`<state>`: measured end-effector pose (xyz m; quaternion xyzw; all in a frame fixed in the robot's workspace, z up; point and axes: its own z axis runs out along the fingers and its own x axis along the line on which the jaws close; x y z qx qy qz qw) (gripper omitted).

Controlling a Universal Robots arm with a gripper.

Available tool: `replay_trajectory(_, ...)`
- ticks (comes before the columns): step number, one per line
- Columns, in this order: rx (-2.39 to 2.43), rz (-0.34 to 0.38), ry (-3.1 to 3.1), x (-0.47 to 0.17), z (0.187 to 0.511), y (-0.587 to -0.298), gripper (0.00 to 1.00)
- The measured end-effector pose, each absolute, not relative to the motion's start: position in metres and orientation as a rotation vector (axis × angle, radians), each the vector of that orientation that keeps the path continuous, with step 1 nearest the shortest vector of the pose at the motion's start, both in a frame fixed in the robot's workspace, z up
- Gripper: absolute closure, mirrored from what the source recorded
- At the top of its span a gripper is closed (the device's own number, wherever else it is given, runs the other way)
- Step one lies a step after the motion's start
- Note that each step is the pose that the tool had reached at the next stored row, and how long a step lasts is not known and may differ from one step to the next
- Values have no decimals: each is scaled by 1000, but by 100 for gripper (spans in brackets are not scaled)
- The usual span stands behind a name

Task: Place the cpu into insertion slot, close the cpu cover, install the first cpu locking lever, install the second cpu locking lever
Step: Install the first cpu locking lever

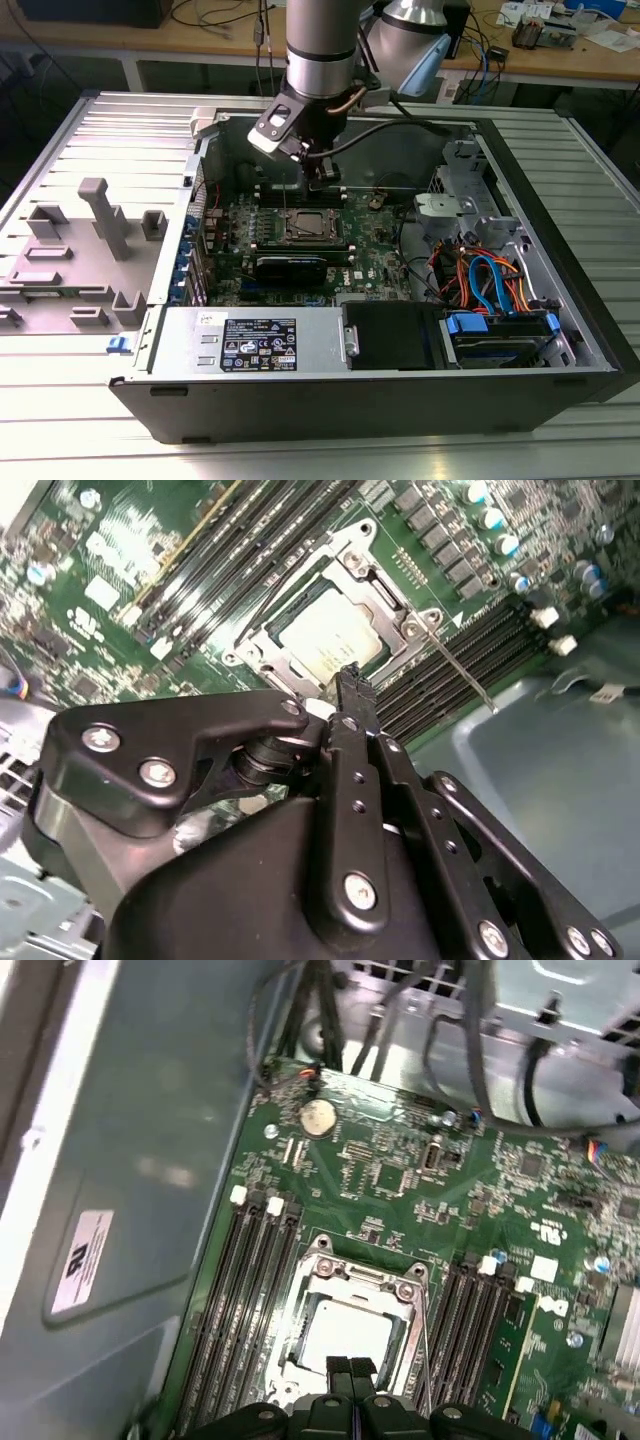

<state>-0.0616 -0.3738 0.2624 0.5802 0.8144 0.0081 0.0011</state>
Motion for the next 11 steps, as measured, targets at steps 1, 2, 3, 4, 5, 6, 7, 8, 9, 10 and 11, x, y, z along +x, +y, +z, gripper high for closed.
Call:
replay_trajectory(1, 1780, 26, 2586, -62, 262, -374, 89)
replay_trajectory(2, 1757, 25, 2602, -62, 262, -374, 89)
replay_trajectory(3, 1729, 26, 2621, -62, 262, -374, 89)
replay_trajectory(4, 1690, 26, 2647, -62, 262, -374, 89)
replay_trajectory(5, 1666, 26, 2662, -62, 262, -374, 89)
replay_trajectory(6, 1637, 26, 2680, -62, 262, -374, 89)
replay_trajectory(7, 1598, 26, 2704, -62, 262, -374, 89)
replay_trajectory(8, 1562, 26, 2725, -62, 262, -374, 89)
replay_trajectory(9, 1541, 26, 2737, -62, 262, -374, 89)
replay_trajectory(10, 1512, 26, 2754, -62, 262, -374, 89)
replay_trajectory(11, 1477, 26, 2773, -62, 262, -374, 89)
